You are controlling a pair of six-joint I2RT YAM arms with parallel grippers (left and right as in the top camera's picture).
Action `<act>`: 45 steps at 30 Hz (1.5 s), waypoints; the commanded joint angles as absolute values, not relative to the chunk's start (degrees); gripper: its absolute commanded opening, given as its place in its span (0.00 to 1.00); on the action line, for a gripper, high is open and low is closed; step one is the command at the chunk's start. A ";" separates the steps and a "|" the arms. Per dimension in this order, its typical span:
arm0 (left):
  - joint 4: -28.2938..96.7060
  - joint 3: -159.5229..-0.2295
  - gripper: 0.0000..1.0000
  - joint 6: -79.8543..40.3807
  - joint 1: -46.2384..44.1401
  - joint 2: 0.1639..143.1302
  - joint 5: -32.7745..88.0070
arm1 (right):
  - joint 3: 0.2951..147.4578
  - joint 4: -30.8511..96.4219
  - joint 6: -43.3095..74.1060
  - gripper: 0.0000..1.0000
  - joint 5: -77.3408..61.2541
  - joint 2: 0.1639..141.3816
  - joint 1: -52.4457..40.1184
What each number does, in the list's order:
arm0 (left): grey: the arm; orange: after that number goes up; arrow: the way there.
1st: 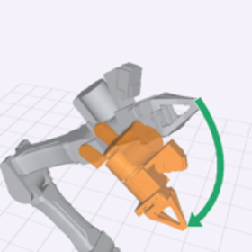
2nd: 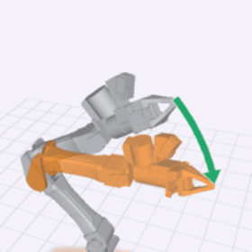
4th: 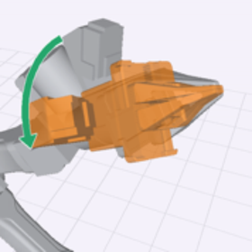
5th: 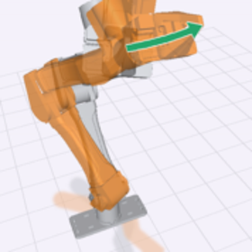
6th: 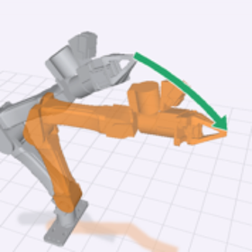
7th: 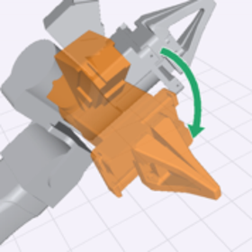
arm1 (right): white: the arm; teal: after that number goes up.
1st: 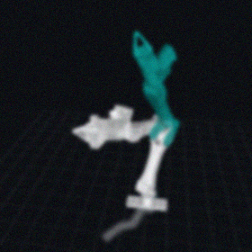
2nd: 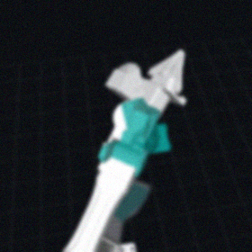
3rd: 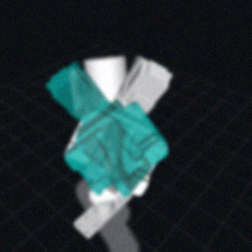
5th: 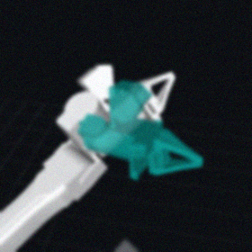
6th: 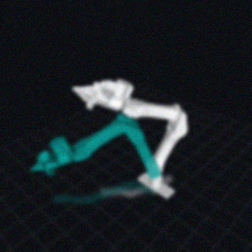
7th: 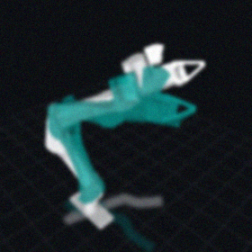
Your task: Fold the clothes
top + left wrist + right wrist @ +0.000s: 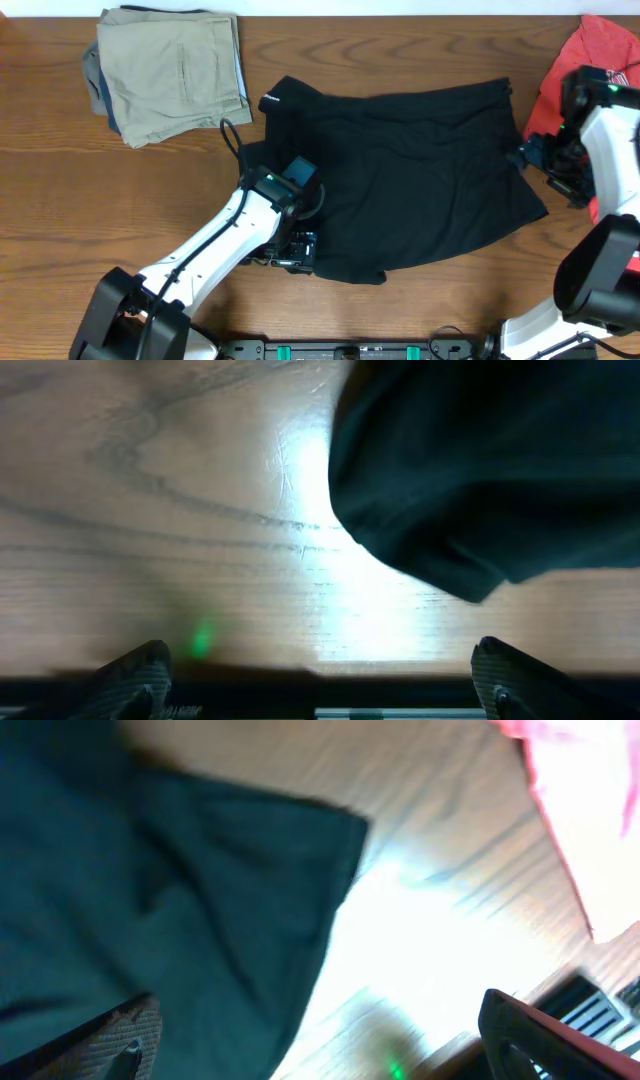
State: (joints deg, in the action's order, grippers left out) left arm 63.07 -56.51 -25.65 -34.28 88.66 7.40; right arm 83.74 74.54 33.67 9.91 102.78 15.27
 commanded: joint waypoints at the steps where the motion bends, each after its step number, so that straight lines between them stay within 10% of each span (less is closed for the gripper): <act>1: 61.21 -53.87 0.98 -26.96 -34.48 88.73 8.73 | 80.55 72.88 35.11 0.99 10.92 101.91 18.68; 15: 57.69 -51.44 1.00 -27.79 -34.48 88.73 10.04 | 66.59 54.92 28.42 0.72 1.21 101.93 28.71; 45: 56.38 -51.44 0.99 -27.79 -34.48 88.73 10.04 | 63.94 47.70 28.45 0.60 0.60 107.07 26.37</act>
